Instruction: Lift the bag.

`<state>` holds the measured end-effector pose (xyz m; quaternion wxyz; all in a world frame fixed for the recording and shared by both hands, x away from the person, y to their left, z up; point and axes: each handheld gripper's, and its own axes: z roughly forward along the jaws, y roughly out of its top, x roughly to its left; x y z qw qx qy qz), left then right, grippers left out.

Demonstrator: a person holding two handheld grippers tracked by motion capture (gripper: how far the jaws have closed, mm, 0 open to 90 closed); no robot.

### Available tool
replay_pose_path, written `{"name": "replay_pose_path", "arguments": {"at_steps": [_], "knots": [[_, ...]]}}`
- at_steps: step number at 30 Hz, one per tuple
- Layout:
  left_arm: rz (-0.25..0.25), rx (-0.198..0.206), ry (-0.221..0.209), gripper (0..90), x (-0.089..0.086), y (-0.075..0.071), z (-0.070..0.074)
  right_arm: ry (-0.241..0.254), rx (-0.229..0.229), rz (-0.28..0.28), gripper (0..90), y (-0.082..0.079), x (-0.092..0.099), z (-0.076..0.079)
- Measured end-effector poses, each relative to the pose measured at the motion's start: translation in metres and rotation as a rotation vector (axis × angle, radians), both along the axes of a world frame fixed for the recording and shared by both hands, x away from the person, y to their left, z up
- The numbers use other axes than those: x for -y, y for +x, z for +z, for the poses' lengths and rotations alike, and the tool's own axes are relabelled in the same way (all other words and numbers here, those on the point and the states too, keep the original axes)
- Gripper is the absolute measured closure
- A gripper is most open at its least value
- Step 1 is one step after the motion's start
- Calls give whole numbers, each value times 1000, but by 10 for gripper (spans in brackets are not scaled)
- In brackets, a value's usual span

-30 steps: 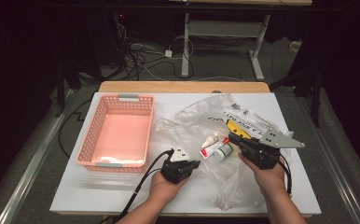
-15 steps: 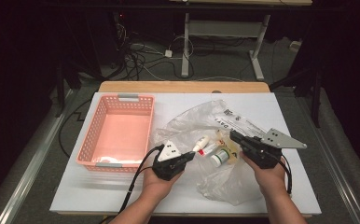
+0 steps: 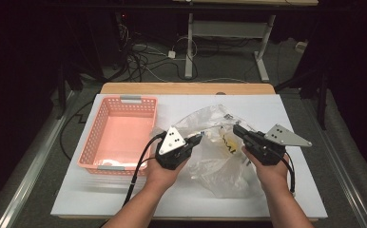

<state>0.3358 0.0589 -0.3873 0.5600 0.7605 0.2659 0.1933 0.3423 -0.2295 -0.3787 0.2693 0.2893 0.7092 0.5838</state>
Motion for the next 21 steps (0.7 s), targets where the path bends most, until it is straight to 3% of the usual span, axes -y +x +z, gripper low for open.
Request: {"name": "replay_pose_path", "arguments": {"at_steps": [6,12,21], "knots": [[14,74,3,883,9,10,29,29,53,-31,900,7,-2,17],[26,114,-7,883,17,25,58,67,109,-71,900,15,4,40],[35,195,-25,883,29,36,104,113,183,-121,900,21,13,71]]}}
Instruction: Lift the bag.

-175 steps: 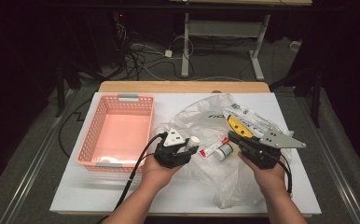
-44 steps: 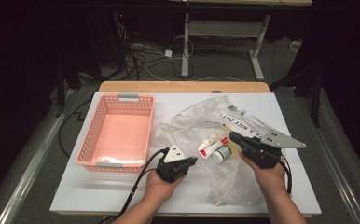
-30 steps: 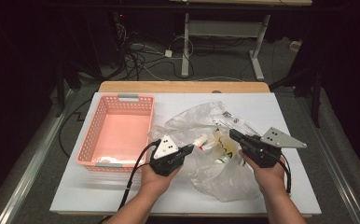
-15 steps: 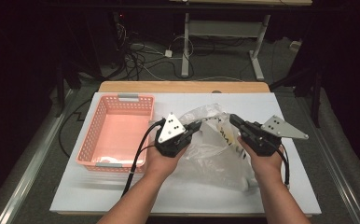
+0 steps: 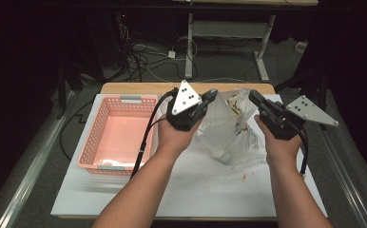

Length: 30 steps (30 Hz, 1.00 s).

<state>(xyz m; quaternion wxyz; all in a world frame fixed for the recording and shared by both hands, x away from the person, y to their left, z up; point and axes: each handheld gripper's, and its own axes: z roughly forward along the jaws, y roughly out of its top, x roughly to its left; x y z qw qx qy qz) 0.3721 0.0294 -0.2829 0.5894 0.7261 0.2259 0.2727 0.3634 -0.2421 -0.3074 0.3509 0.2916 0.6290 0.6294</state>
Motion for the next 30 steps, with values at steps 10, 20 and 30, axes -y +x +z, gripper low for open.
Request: {"name": "replay_pose_path", "arguments": {"at_steps": [10,20,30], "knots": [[5,84,20,883,11,3,50,25,82,-9,900,-4,2,39],[12,104,24,883,27,17,74,32,115,-38,900,-1,10,64],[14,28,-18,882,36,38,42,14,-4,-96,900,21,24,20]]}}
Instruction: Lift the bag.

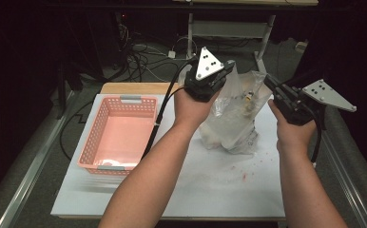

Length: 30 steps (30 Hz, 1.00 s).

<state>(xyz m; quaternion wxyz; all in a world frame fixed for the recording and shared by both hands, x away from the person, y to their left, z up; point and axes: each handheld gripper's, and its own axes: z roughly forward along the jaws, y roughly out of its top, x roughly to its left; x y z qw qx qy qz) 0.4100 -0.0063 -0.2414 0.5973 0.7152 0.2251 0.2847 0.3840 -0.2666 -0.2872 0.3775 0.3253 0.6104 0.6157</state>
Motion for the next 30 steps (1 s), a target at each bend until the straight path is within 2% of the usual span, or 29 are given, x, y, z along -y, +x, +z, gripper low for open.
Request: {"name": "replay_pose_path", "arguments": {"at_steps": [3,6,8,11,16,17,18,22,24,25,27,30], "knots": [[-16,12,-25,883,2,-1,5,-15,-47,-13,900,7,1,-15],[-24,19,-6,882,4,-3,4,-20,-81,-15,900,11,2,-29],[-18,3,0,882,4,-1,-3,-19,-90,-14,900,11,2,-33],[-10,-29,-1,881,-1,3,-14,-10,-71,-12,900,9,3,-29],[8,-74,17,877,-11,1,-29,-36,-50,0,900,4,2,-17],[14,-76,25,868,-14,-1,-31,-42,-50,0,900,4,2,-17],[17,-81,27,808,-18,-3,-34,-43,-49,1,900,4,1,-16],[29,-111,22,724,-35,-13,-45,-55,-61,-1,900,4,-1,-18],[35,-122,35,688,-44,-20,-51,-66,-62,-2,900,5,-1,-19],[37,-128,32,666,-50,-24,-53,-66,-71,-5,900,5,-1,-20],[35,-143,-4,647,-61,-33,-59,-69,-79,-10,900,6,-1,-22],[48,-156,0,630,-71,-46,-73,-69,-79,-14,900,6,0,-25]]}}
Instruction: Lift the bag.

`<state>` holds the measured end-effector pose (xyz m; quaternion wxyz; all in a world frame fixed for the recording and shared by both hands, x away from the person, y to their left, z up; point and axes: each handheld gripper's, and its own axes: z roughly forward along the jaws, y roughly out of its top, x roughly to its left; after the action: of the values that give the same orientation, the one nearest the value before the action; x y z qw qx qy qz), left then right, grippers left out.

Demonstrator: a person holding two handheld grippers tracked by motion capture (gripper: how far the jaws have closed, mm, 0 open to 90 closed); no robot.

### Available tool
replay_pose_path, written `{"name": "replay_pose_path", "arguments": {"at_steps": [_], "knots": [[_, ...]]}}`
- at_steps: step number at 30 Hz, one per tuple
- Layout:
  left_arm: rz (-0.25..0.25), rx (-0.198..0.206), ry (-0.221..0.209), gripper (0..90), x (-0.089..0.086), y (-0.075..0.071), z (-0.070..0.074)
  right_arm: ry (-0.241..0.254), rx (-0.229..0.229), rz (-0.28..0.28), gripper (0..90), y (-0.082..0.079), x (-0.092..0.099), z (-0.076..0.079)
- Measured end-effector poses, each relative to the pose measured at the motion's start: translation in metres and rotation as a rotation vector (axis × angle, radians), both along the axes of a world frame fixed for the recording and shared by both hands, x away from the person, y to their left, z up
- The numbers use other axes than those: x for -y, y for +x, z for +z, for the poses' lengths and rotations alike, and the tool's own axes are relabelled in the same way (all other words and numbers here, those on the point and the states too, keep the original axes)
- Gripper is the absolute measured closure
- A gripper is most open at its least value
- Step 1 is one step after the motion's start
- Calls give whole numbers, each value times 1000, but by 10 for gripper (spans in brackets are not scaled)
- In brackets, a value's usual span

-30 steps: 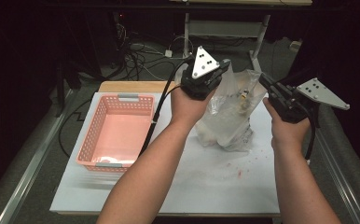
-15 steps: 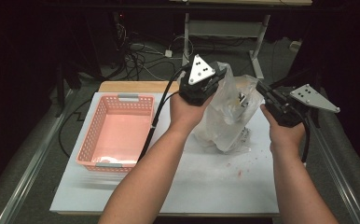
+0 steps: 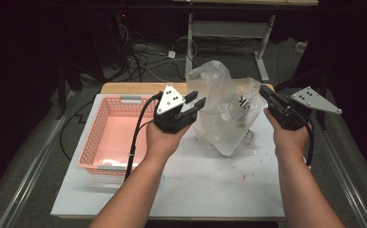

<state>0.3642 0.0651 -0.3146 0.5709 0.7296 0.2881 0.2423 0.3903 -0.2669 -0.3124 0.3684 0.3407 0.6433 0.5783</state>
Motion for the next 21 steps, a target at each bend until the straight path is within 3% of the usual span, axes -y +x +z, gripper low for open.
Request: {"name": "replay_pose_path", "arguments": {"at_steps": [11,18,21], "knots": [[-5,-104,15,516,-21,-35,-61,-16,10,9,900,-10,4,3],[-16,-153,66,400,-24,-51,-91,-25,7,15,900,-17,5,2],[-47,-189,96,333,-20,-54,-104,-26,10,33,879,-21,5,3]]}}
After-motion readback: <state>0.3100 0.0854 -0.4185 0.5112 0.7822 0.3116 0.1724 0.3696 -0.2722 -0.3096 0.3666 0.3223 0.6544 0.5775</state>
